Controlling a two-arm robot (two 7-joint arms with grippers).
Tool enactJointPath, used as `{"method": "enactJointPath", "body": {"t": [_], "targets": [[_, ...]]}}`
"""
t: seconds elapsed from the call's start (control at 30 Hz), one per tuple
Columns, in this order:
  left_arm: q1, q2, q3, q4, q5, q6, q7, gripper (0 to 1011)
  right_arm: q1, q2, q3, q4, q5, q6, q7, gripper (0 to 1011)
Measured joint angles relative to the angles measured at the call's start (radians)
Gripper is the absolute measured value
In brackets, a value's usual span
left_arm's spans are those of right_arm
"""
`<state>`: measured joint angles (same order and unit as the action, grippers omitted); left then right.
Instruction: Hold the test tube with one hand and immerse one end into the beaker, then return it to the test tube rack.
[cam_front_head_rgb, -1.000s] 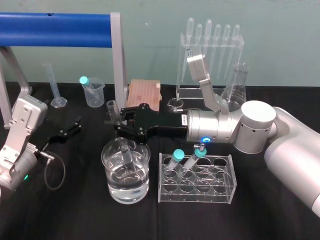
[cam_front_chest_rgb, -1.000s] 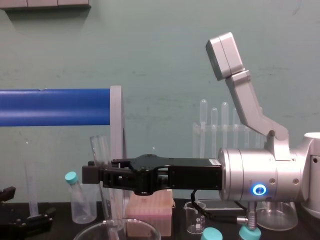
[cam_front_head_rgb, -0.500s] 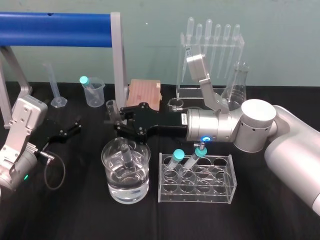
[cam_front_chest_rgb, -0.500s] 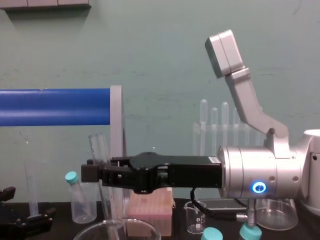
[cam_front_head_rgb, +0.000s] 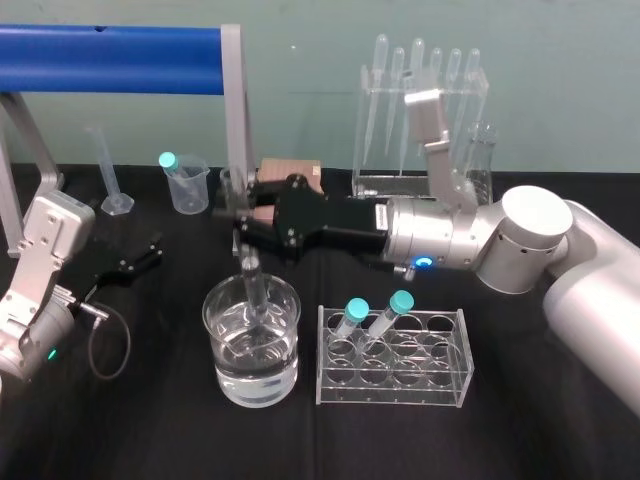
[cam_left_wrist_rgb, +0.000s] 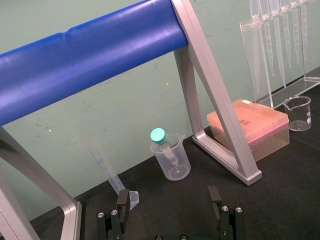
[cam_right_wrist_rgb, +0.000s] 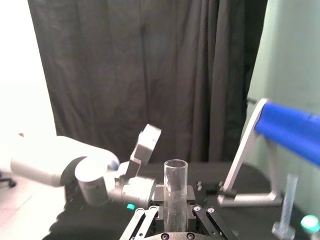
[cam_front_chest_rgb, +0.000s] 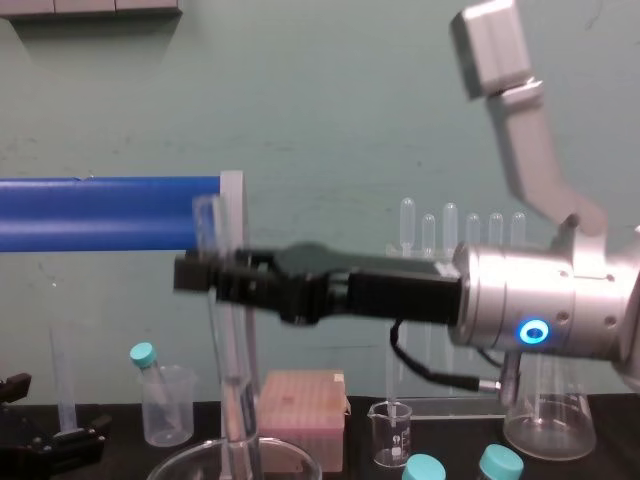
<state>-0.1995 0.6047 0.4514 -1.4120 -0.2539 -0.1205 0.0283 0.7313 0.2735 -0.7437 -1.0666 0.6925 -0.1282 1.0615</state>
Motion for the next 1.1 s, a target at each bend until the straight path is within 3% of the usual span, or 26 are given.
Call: {"method": "enactJointPath", "body": {"t": [0.43,0.53,0.7,0.8,0.83,1.1], "targets": [[0.000,0.000,0.000,0.000,0.000,0.000,0.000,1000,-0.060,0.045,0.101,-0.133,0.053,-0.128,-0.033,233],[0.000,0.000,0.000,0.000,0.000,0.000,0.000,1000,-0.074,0.068,0.114,-0.173,0.044,-0.128,-0.065,233],[0.000,0.000,0.000,0.000,0.000,0.000,0.000,1000,-0.142,0.161,0.163,-0.308,-0.001,-0.096,-0.202,234],[0.000,0.000,0.000,0.000,0.000,0.000,0.000,1000,-0.174,0.195,0.184,-0.354,-0.013,-0.078,-0.250,233],[0.000,0.000,0.000,0.000,0.000,0.000,0.000,1000,-0.198,0.219,0.201,-0.385,-0.019,-0.065,-0.279,233],[0.000,0.000,0.000,0.000,0.000,0.000,0.000,1000,-0.330,0.307,0.282,-0.513,-0.030,-0.020,-0.401,233]]}}
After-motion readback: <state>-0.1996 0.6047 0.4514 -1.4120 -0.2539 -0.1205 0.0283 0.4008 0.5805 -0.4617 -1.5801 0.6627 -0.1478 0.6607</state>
